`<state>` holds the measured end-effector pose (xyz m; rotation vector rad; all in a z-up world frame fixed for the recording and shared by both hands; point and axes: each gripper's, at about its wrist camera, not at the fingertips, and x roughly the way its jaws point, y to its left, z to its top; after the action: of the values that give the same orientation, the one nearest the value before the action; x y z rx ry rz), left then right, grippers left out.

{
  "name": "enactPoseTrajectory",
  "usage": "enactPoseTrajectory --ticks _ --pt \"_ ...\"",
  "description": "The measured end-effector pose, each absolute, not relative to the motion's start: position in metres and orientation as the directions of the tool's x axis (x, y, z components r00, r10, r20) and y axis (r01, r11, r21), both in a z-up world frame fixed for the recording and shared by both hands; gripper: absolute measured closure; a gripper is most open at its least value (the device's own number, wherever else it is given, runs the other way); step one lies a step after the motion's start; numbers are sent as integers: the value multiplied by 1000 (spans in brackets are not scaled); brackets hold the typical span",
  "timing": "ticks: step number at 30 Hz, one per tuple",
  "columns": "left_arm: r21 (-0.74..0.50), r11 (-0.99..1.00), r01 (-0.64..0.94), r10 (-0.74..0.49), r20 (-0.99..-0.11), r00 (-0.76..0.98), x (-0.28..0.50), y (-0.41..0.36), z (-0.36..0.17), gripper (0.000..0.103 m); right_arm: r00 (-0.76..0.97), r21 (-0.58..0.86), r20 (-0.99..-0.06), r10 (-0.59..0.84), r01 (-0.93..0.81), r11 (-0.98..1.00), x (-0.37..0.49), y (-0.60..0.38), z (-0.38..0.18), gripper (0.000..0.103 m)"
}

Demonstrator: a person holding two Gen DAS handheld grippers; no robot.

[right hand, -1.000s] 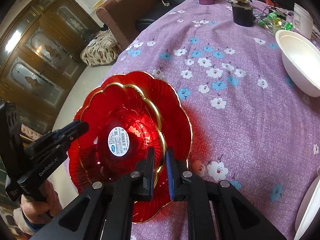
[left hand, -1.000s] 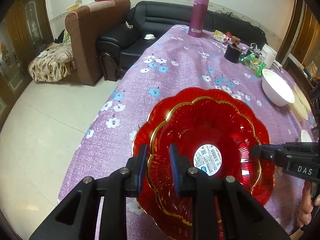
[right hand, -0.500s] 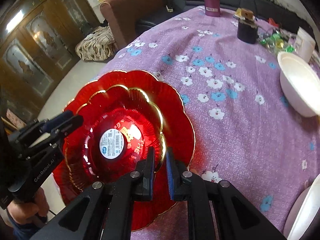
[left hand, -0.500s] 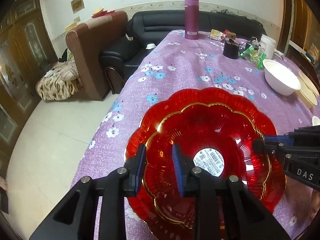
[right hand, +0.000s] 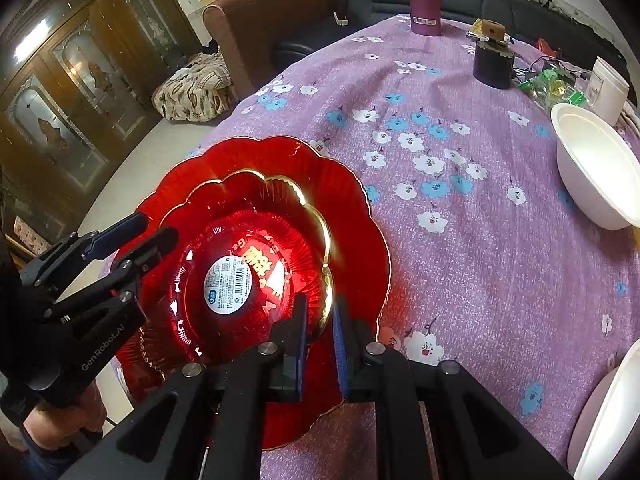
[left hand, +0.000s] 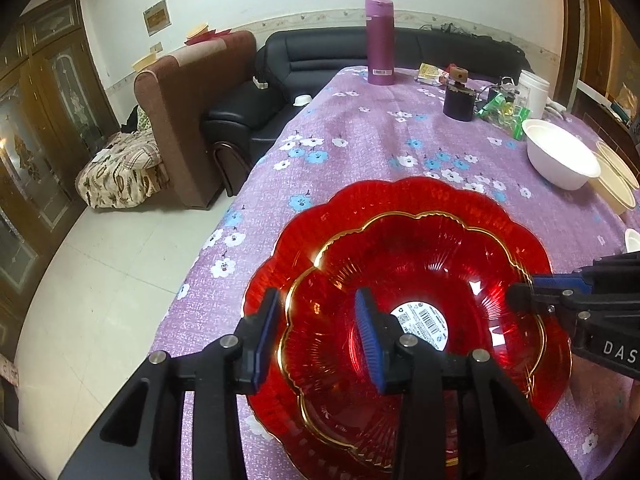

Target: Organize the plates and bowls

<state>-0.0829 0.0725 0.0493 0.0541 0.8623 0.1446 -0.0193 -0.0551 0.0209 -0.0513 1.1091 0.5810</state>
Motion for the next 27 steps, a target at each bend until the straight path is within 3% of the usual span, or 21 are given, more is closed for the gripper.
enactPoseTrajectory --ticks 27 --pt "130 986 -101 164 -719 675 -91 62 58 62 286 322 -833 474 -447 835 -31 -73 30 88"
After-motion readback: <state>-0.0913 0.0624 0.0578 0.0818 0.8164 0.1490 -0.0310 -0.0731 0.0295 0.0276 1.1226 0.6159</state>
